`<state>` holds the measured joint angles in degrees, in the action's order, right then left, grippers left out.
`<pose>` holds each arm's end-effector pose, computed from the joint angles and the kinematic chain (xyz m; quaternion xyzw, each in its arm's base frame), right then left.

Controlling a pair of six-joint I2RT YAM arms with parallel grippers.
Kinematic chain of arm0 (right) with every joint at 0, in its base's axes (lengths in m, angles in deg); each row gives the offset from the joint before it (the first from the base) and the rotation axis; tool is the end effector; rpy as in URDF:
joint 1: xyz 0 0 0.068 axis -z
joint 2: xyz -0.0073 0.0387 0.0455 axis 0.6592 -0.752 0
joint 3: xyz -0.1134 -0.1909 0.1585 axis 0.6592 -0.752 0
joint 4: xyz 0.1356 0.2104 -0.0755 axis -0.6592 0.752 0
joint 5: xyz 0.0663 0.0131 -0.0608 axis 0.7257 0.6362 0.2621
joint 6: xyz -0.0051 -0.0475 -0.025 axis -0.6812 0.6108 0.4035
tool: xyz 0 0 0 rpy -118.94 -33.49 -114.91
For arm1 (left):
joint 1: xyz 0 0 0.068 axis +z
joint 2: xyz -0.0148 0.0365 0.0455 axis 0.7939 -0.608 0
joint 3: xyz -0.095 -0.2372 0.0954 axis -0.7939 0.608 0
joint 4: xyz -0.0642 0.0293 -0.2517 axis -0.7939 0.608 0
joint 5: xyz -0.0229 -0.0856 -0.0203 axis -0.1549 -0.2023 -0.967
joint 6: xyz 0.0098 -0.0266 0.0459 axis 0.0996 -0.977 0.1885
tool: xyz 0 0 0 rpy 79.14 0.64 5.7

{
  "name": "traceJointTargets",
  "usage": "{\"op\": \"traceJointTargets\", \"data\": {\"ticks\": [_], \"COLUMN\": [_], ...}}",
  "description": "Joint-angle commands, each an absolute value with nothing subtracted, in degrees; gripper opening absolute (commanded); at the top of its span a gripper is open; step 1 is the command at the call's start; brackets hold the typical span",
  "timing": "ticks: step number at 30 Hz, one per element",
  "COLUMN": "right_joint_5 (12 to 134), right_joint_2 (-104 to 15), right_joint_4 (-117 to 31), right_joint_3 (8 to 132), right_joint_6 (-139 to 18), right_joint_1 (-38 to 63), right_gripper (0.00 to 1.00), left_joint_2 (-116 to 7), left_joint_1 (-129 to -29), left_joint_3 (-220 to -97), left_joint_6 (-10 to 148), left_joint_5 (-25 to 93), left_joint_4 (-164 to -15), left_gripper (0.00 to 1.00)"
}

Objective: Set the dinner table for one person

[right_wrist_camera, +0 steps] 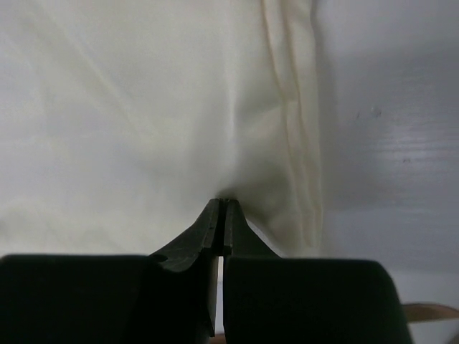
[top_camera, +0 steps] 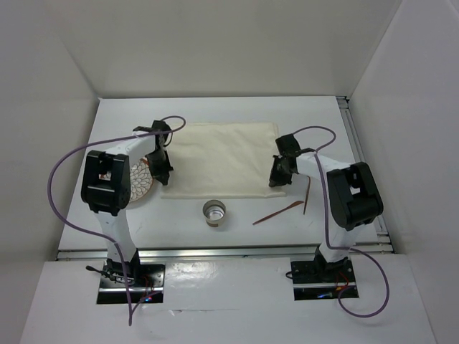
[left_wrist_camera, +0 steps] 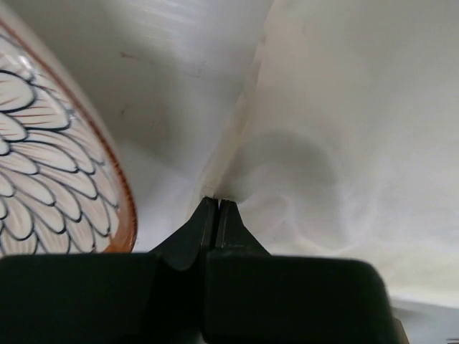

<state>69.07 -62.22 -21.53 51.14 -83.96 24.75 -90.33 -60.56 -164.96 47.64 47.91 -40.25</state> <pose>0.3167 0.0963 0.1551 0.1092 0.9684 0.1175 0.1909 0.3714 -0.0486 0.1694 -0.2191 0.9705 0.0147 0.0995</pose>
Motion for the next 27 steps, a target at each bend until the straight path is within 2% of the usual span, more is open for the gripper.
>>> {"op": "traceJointTargets", "data": {"ticks": [1, 2, 4, 5, 6, 8, 9, 11, 20, 27], "right_joint_5": [67.14, 66.17, 63.88, 63.27, 63.26, 62.47, 62.47, 62.47, 64.92, 65.99], "right_joint_2": [-60.31, -59.43, -57.24, -56.61, -56.0, -54.24, -53.71, -52.66, -50.63, -50.1], "right_joint_4": [-10.16, -8.83, -5.59, -4.78, -4.16, -3.28, -2.76, -2.75, -3.81, -4.33], "right_joint_3": [56.03, 57.72, 62.62, 64.05, 65.19, 67.57, 67.58, 67.58, 62.84, 61.08], "right_joint_6": [-82.48, -81.87, -81.86, -81.34, -81.34, -80.73, -80.72, -80.72, -80.19, -80.19], "right_joint_1": [21.21, 20.59, 19.45, 19.44, 19.44, 19.44, 19.44, 18.92, 18.91, 18.39], "right_gripper": [0.0, 0.0, 0.09, 0.22, 0.27, 0.45, 0.61, 0.71, 0.83, 0.85], "left_joint_2": [-84.9, -83.93, -81.29, -79.63, -79.62, -76.38, -74.8, -69.35, -56.24, -53.78], "left_joint_1": [-60.2, -60.9, -60.9, -60.9, -60.21, -58.62, -57.92, -54.5, -35.35, -27.43], "left_joint_3": [-170.52, -171.75, -175.36, -177.11, -177.65, -177.65, -176.52, -171.87, -146.22, -136.53], "left_joint_6": [49.82, 49.83, 50.35, 50.36, 50.36, 49.65, 47.91, 45.89, 32.52, 32.16], "left_joint_5": [51.09, 51.62, 51.62, 51.62, 51.62, 51.01, 51.01, 51.01, 40.64, 37.74], "left_joint_4": [-36.18, -35.47, -33.55, -33.01, -32.48, -32.48, -33.17, -34.93, -41.52, -45.57], "left_gripper": [0.03, 0.08, 0.21, 0.26, 0.31, 0.49, 0.56, 0.73, 0.76, 0.83]}}
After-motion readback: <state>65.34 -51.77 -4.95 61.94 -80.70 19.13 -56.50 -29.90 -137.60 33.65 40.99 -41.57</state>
